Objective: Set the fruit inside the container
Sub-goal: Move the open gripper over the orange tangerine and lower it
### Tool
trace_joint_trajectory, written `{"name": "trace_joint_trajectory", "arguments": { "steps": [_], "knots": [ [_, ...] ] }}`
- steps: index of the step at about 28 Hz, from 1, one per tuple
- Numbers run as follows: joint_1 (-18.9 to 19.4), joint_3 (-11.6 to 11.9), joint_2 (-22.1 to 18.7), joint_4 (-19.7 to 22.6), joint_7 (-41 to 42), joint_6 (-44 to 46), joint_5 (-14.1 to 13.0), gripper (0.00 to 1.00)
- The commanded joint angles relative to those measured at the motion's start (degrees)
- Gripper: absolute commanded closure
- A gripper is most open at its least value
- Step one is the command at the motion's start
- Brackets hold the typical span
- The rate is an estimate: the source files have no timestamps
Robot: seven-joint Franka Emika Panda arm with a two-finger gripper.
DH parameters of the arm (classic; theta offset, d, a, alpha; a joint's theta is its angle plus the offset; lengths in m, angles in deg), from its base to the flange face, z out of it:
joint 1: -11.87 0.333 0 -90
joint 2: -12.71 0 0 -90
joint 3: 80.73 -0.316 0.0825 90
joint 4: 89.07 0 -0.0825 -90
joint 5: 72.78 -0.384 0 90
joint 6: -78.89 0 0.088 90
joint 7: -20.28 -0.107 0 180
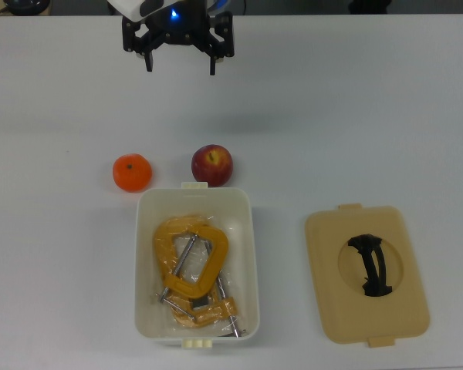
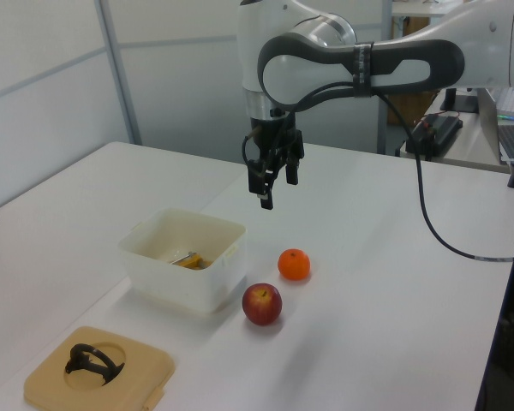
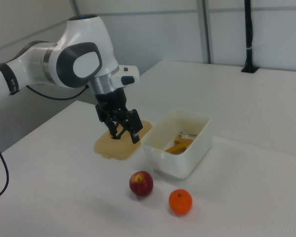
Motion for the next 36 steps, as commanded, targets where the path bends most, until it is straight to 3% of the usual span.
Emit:
{"name": "trace_joint_trajectory", "arguments": {
  "steps": [1, 9, 17, 25, 36],
  "knots": [
    [-0.05, 0.38, -0.30, 0.69, 0.97, -1.08, -1.20, 0.00],
    [-0.84, 1.08, 0.49, 0.61, 1.84, -1.17, -0.76, 0.00],
    [-4.80, 1.61, 2.60, 1.13, 1.32, -1.08, -0.76, 0.00],
    [-7.88, 1.61, 7.08, 2.19, 1.41, -3.45, 0.03, 0.00],
    [-7.96, 1.52, 13.76, 8.17, 1.15, -16.37, 5.04, 0.00]
  ]
}}
